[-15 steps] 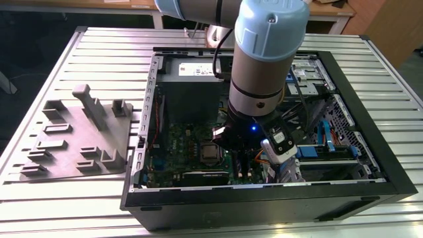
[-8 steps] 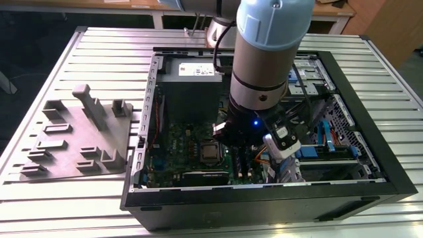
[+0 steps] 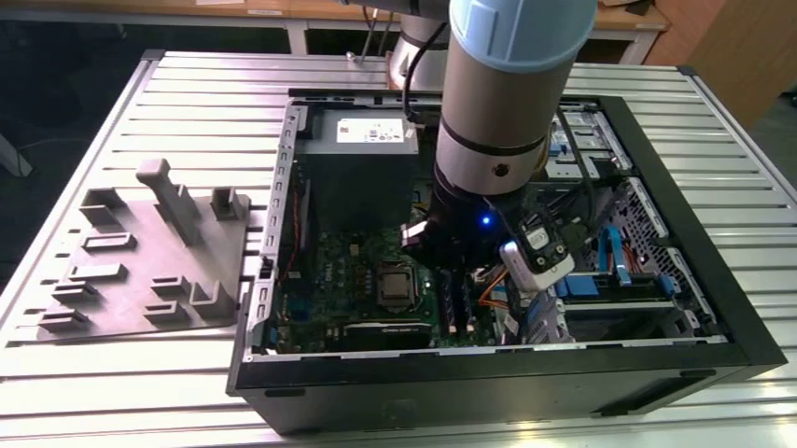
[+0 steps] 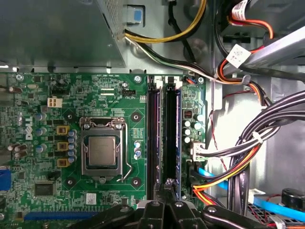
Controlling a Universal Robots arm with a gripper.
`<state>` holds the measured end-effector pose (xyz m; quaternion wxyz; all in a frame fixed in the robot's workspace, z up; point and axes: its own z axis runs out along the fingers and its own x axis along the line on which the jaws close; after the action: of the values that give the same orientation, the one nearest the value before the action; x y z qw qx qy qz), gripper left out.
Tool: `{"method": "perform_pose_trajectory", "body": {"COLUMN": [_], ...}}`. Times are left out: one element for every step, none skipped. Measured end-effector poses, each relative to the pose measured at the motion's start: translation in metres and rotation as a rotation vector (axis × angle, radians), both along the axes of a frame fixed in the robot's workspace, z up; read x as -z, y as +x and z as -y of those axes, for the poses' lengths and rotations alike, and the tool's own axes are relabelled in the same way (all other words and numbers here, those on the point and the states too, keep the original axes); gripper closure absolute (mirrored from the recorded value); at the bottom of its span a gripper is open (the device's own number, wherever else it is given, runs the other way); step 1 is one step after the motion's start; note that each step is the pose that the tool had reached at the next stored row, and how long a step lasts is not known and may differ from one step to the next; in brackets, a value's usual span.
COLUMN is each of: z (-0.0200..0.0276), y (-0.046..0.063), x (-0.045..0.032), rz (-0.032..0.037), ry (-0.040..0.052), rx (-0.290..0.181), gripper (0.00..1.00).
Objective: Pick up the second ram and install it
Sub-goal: 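Press down the second ram until it locks into place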
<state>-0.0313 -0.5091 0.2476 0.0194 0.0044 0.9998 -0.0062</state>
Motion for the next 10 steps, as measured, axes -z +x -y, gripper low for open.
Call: {"method": "perform_pose_trajectory", "body": {"z": [0.0,-0.0001,-0.0006,-0.0015,-0.0026,-0.0043,-0.0065,-0.009,-0.0116,-0.0142], "y": [0.0,0.0,0.0,0.0,0.0,0.0,0.0,0.0,0.0,0.0], "x": [-0.0001,-0.0001,0.0,0.0,0.0002,0.0004,0.0005,0.0005,0.0007,0.0009], "rz": [0.0,-0.0002,-0.0001,-0.0002,-0.0001,-0.0001,-0.0001,-0.0001,-0.0002,-0.0001], "ry": [-0.0001,0.0007,0.0015,0.0024,0.0032,0.0037,0.004,0.0039,0.004,0.0044], "rx": [0.0,0.0,0.0,0.0,0.0,0.0,0.0,0.0,0.0,0.0], "gripper": [0.9,0.9,0.9,0.9,0.9,0.9,0.9,0.9,0.9,0.9]}}
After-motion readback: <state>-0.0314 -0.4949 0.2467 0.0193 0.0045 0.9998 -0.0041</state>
